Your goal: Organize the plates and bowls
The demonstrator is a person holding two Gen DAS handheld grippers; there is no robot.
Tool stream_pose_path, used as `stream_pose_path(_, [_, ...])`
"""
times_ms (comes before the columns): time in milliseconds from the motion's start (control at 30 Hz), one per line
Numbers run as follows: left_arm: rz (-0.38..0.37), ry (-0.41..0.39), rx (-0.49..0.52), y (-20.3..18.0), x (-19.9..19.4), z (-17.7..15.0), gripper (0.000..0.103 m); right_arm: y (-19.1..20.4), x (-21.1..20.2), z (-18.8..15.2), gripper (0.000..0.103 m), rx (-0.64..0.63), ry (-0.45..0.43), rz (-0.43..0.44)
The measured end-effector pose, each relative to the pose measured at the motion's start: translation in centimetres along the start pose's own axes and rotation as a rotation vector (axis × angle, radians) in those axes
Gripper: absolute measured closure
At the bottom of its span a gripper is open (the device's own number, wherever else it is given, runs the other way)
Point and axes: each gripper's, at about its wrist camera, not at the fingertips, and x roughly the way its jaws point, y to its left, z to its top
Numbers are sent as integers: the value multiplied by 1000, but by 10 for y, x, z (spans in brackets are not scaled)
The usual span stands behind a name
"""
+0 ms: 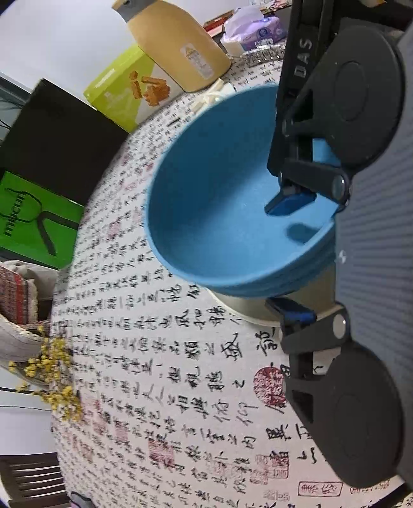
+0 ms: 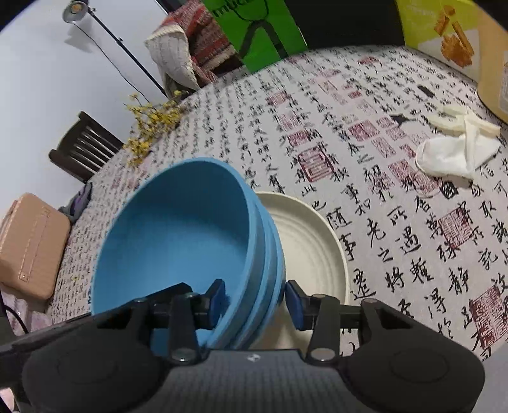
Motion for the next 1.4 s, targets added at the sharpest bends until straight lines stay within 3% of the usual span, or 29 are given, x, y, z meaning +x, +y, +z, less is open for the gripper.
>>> stream_pose_path(67, [0, -34, 4, 2, -10, -2, 34, 1, -10, -3, 37, -22, -41, 23])
stream_pose_path(200, [-4, -146, 14, 10, -42, -13, 20, 1, -33, -14, 25, -82, -133, 55])
stream_pose_path(300, [0, -269, 46, 15, -70, -31, 1, 0, -53, -31, 15, -131, -220, 111])
stream_pose_path(433, [20, -433, 110, 22, -101, -68, 0, 4, -78, -70, 0, -253, -363, 154])
stream_pose_path(667, [75, -564, 142, 41, -124, -139, 0, 5, -89, -155, 0, -393, -548, 88])
stream_pose_path(767, [130, -608, 161, 48, -130, -174, 0, 1, -88, -189, 0, -405, -586, 34])
stream_pose_path(1000, [183, -631, 174, 62, -132, -240, 0, -3, -82, -264, 0, -483, -648, -102])
stream_pose_path(1133, [244, -638, 232, 60, -129, -261, 0, -9, -80, -283, 0, -441, -637, -104])
stream_pose_path(1400, [197, -638, 221, 65, -137, -274, 0, -15, -81, -304, 0, -391, -631, -125])
